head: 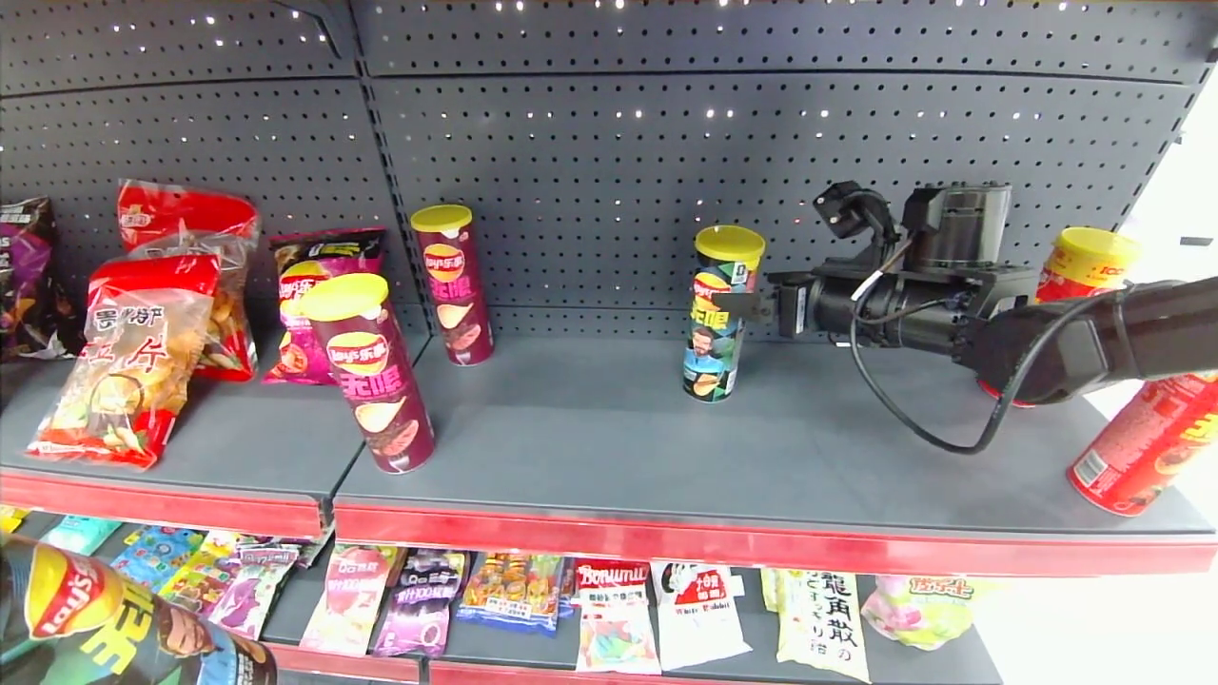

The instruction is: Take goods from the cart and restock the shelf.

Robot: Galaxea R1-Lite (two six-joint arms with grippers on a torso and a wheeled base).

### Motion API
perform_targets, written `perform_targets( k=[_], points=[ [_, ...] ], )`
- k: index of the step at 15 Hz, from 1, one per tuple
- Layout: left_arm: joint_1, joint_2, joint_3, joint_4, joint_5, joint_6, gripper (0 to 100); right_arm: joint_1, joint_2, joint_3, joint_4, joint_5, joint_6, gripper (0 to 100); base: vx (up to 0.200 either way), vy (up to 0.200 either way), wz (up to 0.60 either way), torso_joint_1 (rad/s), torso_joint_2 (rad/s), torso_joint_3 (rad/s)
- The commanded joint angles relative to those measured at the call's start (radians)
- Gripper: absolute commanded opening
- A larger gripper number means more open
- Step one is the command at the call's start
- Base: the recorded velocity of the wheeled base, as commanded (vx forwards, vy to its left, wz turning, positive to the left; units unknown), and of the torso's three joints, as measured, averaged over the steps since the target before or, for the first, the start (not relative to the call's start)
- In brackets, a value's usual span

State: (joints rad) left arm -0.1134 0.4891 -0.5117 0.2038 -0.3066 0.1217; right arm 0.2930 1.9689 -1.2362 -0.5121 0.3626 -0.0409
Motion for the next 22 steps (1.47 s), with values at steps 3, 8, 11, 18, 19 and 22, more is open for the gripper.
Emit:
perform_targets(
  k=[3, 8, 11, 18, 19, 22],
  points=[
    [0.0, 0.002, 0.001, 0.0, 0.0, -0.001, 0, 0.003, 0.038, -0.031, 0.0, -0.005, -0.001, 100, 0.0, 0.0, 0.0, 0.0, 0.0, 0.0],
    [0.0, -0.004, 0.004, 0.0, 0.006, -0.001, 0, 0.032, 0.091, -0.117, 0.0, -0.007, -0.001, 100, 0.0, 0.0, 0.0, 0.0, 0.0, 0.0],
    [0.0, -0.006, 0.005, 0.002, 0.006, -0.001, 0, 0.052, 0.116, -0.158, 0.001, -0.02, -0.001, 100, 0.0, 0.0, 0.0, 0.0, 0.0, 0.0],
    [0.0, -0.007, 0.007, 0.002, 0.009, -0.001, 0, 0.063, 0.102, -0.167, 0.001, -0.02, -0.002, 0, 0.0, 0.0, 0.0, 0.0, 0.0, 0.0],
    [0.0, -0.007, 0.005, 0.002, 0.009, -0.001, 0, 0.063, 0.065, -0.157, 0.009, -0.002, -0.002, 0, 0.0, 0.0, 0.0, 0.0, 0.0, 0.0],
    [0.0, -0.003, 0.007, 0.002, 0.007, -0.001, 0, 0.046, -0.056, -0.103, 0.011, 0.136, -0.002, 0, 0.0, 0.0, 0.0, 0.0, 0.0, 0.0]
  ],
)
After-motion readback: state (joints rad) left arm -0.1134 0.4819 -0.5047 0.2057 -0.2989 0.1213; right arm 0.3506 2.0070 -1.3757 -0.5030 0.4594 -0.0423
